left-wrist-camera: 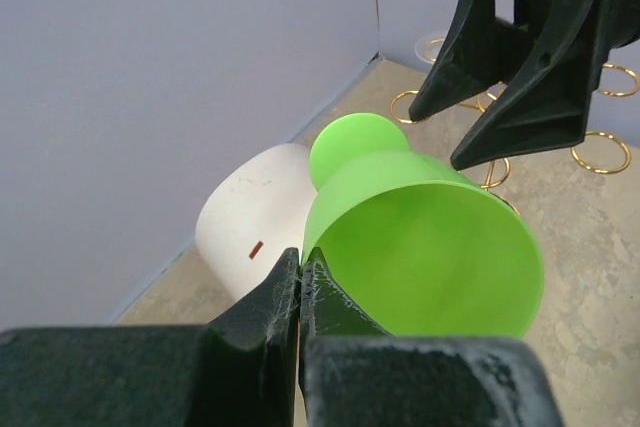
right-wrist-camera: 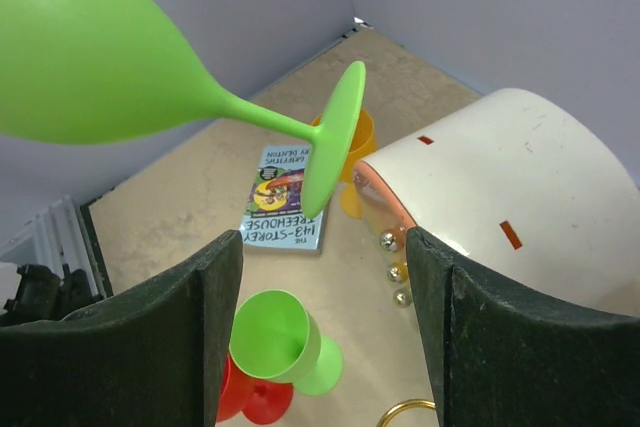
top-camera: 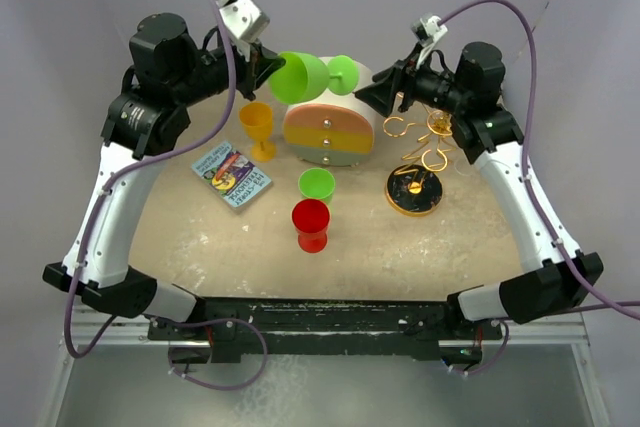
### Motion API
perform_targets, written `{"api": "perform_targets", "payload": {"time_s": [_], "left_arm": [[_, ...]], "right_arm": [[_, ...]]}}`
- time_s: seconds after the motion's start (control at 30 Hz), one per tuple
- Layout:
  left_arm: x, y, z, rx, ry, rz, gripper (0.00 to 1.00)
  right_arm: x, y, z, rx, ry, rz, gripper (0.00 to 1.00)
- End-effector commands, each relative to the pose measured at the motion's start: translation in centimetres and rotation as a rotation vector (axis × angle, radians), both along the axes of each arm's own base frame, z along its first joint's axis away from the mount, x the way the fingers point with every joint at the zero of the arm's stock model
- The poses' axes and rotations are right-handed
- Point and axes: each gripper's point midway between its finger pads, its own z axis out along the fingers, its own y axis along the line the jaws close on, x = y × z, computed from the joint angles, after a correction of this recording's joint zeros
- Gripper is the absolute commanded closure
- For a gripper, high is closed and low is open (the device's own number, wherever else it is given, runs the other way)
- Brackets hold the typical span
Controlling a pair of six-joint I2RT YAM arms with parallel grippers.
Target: Place the wine glass upside down on the wine glass rack
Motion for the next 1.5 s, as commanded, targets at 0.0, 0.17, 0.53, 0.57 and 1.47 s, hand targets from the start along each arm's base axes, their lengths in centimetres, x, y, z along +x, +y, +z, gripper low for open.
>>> {"api": "perform_targets", "payload": {"time_s": [0.0, 0.17, 0.53, 0.57, 1.47], "left_arm": [[-0.8, -0.6, 3.4, -0.102, -0.058, -0.045, 1.0], [-0.4, -1.3, 3.2, -0.106, -0.052, -0.059, 1.0], [0.0, -2.1, 2.5, -0.103, -0.035, -0.071, 1.0], [0.1, -2.2, 2.5, -0.103, -0.033, -0.073, 1.0], [-1.8, 1.7, 0.2, 0.003, -0.062, 0.031, 0.2]], "right_arm": [[0.5, 0.1, 2.4, 0.09, -0.047, -0.025, 0.32], [0.2, 0.9, 2.1, 0.103, -0.027, 0.03, 0.39], [1.3, 1.7, 1.1, 0.155, 0.054, 0.049, 0.63], [1.4, 1.7, 0.9, 0.159, 0.063, 0.047, 0.66], [3.4, -4.5, 3.4, -0.03, -0.114, -0.293, 1.0]]}}
